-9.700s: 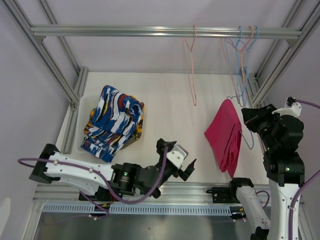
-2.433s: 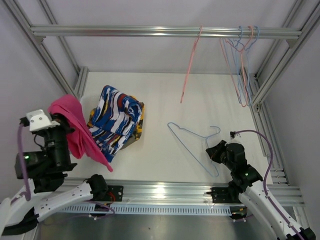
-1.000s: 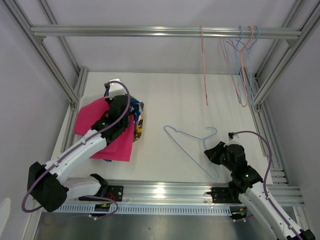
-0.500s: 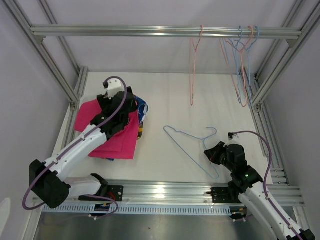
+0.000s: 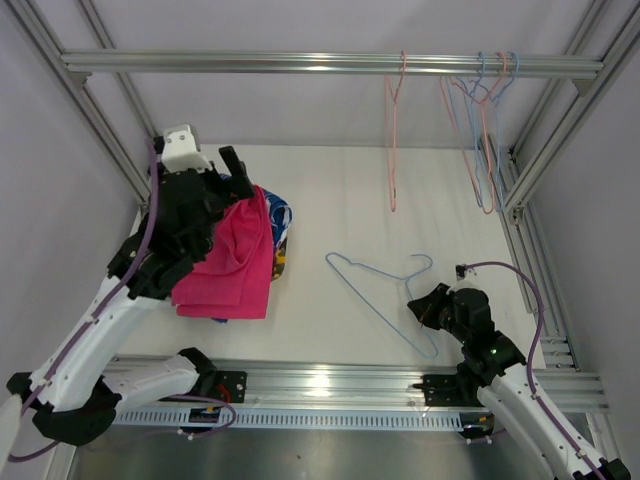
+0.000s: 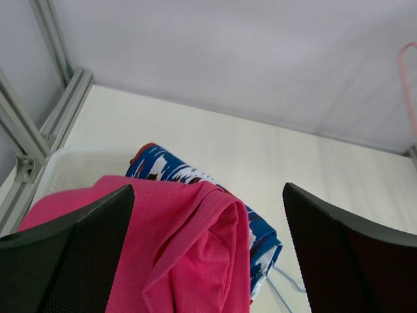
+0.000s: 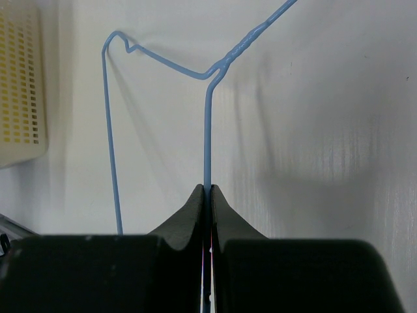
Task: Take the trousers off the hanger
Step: Place the trousers in the bin.
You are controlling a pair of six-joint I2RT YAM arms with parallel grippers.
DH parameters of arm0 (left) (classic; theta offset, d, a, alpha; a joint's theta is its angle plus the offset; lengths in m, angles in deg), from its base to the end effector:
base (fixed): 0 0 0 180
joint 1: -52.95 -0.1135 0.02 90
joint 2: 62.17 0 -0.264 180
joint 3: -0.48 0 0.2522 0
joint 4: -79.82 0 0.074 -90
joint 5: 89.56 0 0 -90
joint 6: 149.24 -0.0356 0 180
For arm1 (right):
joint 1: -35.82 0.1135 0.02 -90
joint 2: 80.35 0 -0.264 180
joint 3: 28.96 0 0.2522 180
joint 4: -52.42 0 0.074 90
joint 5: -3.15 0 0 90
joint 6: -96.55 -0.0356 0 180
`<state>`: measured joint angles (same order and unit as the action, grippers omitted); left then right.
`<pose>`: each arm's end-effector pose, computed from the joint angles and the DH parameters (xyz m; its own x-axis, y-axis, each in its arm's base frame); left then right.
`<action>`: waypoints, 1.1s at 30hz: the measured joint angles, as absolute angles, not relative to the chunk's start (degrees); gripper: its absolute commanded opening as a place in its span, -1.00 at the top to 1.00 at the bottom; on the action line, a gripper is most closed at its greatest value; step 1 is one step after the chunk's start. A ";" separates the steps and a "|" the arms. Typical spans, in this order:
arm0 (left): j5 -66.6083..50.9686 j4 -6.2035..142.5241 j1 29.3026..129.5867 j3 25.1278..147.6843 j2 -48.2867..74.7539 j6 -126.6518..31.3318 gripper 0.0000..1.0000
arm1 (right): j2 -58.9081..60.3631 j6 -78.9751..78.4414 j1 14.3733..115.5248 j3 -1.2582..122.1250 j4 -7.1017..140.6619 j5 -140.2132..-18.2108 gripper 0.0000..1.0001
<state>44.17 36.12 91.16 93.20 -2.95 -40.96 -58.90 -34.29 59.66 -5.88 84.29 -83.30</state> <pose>0.1671 -0.1003 0.4619 -0.1046 -0.2061 -0.9729 -0.1268 0.9731 -0.1925 0.1098 0.0509 0.1621 -0.6443 0.4289 -0.6332 -0.0410 0.8074 0.5886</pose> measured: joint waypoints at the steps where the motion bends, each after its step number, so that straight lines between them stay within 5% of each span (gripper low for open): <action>1: 43.31 36.23 91.34 93.74 -3.89 -41.87 -0.99 | -58.90 -34.29 59.66 -5.88 84.29 -83.30 1.00; 6: 41.87 36.19 91.47 91.07 -9.86 -44.26 -0.99 | -58.90 -34.14 59.66 -5.88 84.27 -83.28 1.00; 14: 43.95 35.49 91.47 69.68 -20.15 -34.46 -0.99 | -58.88 -34.07 59.66 -5.90 84.23 -83.26 1.00; 33: 39.95 42.99 94.83 62.29 -8.63 -22.20 -0.99 | -57.63 -33.68 59.72 -5.99 82.92 -82.21 1.00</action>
<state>39.95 42.99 94.83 62.29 -8.63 -22.20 -57.63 -33.68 59.72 -5.99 82.92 -82.21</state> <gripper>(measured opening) 0.994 0.045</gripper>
